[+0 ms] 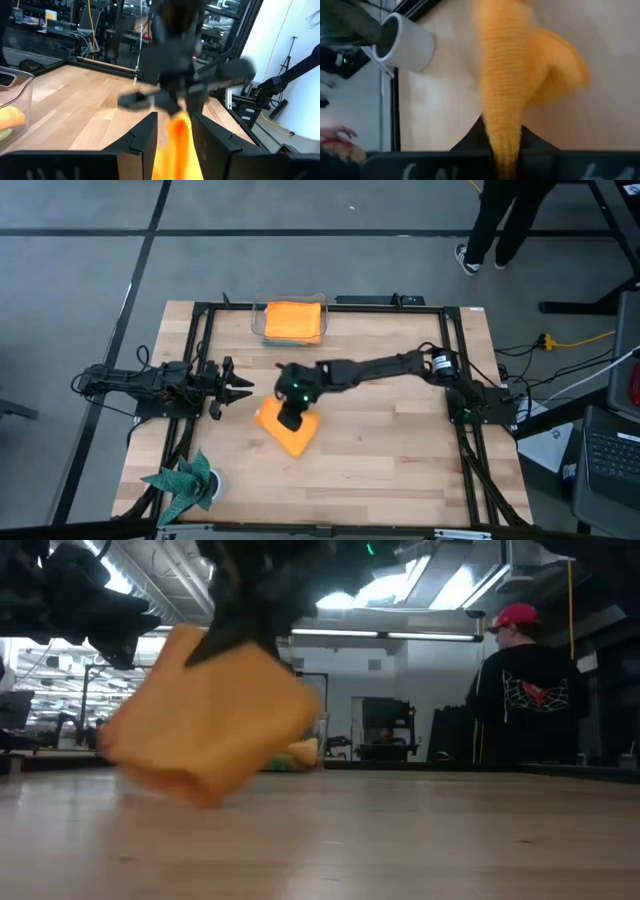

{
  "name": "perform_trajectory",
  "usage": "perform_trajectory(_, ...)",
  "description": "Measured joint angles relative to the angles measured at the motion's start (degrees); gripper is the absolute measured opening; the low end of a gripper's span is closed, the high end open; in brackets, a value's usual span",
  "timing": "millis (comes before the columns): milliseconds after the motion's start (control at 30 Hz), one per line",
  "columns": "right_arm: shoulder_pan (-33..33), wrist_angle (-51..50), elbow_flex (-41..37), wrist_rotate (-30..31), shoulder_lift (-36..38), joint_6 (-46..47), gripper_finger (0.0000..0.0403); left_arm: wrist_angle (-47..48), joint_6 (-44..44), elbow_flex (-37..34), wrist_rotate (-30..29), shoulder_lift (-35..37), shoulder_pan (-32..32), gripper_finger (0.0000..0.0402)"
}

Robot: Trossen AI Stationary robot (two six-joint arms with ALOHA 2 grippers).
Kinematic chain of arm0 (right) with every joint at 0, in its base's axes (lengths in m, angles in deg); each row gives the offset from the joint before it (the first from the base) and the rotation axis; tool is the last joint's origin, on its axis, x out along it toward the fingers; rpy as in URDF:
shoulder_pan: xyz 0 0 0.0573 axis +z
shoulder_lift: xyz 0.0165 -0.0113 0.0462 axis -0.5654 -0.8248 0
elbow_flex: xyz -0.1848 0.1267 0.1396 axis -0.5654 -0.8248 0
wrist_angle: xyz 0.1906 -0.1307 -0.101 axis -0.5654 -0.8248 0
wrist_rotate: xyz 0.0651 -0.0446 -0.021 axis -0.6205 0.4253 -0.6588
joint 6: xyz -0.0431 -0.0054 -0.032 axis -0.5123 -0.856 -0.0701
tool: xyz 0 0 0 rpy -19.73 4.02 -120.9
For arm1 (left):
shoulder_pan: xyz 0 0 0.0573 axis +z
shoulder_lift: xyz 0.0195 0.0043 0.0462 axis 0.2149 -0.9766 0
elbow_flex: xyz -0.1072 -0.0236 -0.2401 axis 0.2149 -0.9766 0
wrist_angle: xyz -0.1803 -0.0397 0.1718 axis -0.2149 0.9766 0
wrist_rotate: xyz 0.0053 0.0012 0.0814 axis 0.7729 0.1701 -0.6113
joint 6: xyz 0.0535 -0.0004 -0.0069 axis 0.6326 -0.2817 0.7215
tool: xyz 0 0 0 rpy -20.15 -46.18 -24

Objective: Fold microfiber towels
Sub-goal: Stack the folded orange microfiber cloth on top of the orange microfiber cloth

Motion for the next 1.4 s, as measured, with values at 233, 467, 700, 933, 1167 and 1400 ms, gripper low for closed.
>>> perform_trajectory(233, -3.8, -28.2, 21.0, 9.3, 0.5, -14.3, 0.0008, 0.0, 0.0, 0.0, 0.0, 0.0, 0.0, 0.0113)
perform_trajectory(467, -11.9, -32.6, 32.1, 16.2, 0.6, -26.1, 0.0008, 0.0, 0.0, 0.0, 0.0, 0.0, 0.0, 0.0113)
perform_trajectory(700, -21.7, -28.2, 32.5, 12.7, 0.4, -33.8, 0.0008, 0.0, 0.0, 0.0, 0.0, 0.0, 0.0, 0.0113)
perform_trajectory(933, -28.8, -22.2, 32.6, 7.6, -1.2, -42.5, 0.0008, 0.0, 0.0, 0.0, 0.0, 0.0, 0.0, 0.0113)
perform_trajectory(1167, -32.6, -24.4, 32.5, -1.7, -6.1, -45.8, 0.0008, 0.0, 0.0, 0.0, 0.0, 0.0, 0.0, 0.0113)
perform_trajectory(1400, -32.8, -30.8, 32.7, -2.6, -6.1, -49.1, 0.0008, 0.0, 0.0, 0.0, 0.0, 0.0, 0.0, 0.0113)
